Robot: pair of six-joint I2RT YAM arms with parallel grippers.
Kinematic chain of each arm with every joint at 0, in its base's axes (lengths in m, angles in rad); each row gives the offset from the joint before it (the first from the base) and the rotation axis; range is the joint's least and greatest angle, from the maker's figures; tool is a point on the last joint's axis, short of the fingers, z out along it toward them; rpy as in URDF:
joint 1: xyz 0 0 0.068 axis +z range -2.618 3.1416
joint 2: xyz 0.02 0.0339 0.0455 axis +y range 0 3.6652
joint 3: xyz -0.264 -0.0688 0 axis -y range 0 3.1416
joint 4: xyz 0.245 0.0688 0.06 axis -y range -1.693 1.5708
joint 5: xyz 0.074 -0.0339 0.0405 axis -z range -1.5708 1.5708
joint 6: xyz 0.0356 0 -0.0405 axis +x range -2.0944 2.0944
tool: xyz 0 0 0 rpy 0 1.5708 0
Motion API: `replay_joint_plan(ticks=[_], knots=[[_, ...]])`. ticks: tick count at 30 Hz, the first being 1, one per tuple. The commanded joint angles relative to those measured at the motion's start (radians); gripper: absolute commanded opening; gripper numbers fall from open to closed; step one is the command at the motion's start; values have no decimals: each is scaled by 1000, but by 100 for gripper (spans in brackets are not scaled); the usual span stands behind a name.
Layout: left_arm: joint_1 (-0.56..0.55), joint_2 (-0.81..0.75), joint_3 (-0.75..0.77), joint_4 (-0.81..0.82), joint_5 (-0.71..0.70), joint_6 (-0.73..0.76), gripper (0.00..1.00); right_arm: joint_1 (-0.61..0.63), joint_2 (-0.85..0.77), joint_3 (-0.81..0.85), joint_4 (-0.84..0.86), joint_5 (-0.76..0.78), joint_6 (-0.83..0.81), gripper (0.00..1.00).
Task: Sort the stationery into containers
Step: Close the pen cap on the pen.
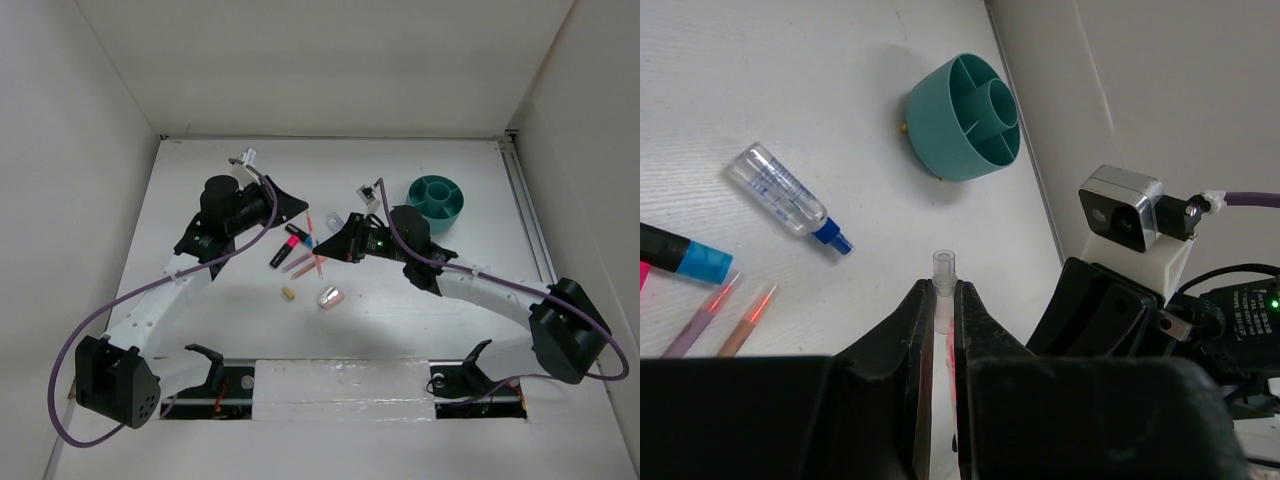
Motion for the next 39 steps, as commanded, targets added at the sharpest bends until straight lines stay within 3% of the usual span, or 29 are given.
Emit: replay_joint_plan(ticks=[1,39], knots=[[6,-6,-8,48,24,-1,0,-6,-21,7,84,-13,1,0],[-8,-48,-46,95,51,1,0,-33,17,34,133,-33,50,0]])
